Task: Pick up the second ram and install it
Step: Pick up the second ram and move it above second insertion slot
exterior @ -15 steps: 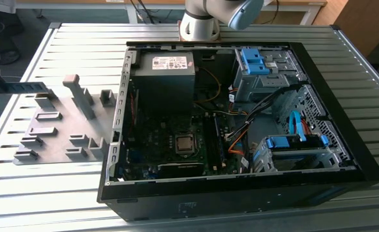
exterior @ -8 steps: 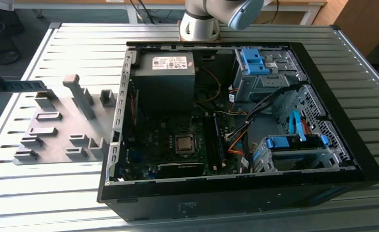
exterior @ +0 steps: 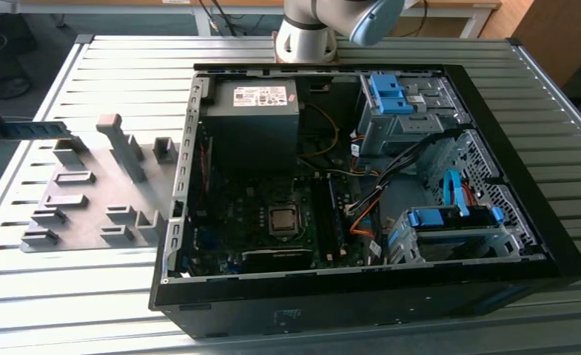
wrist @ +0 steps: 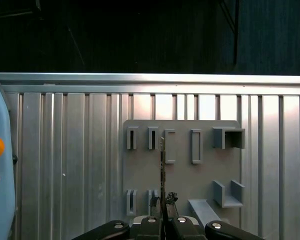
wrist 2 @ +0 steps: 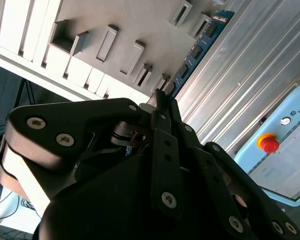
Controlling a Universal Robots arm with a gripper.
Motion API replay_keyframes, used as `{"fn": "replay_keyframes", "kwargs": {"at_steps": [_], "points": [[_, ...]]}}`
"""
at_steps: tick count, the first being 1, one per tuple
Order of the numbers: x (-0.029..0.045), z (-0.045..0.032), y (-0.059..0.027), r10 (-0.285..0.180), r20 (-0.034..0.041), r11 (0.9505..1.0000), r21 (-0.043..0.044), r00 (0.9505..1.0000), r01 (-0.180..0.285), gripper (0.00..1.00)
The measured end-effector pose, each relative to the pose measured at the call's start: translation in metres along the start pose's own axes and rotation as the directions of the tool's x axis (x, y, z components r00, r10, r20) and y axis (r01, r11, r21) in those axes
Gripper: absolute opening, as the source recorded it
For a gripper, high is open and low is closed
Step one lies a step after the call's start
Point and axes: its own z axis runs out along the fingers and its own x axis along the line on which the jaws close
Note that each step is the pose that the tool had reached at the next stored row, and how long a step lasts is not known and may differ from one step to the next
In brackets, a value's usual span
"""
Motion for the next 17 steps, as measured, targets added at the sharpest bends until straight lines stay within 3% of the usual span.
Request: {"fn": "replay_keyframes", "kwargs": {"at_steps": [17], "points": [[-0.0002,-0.0093,0.0001,0.000,-0.0001,1.0000,-0.0001,1.0000,0.000,0.14]]}}
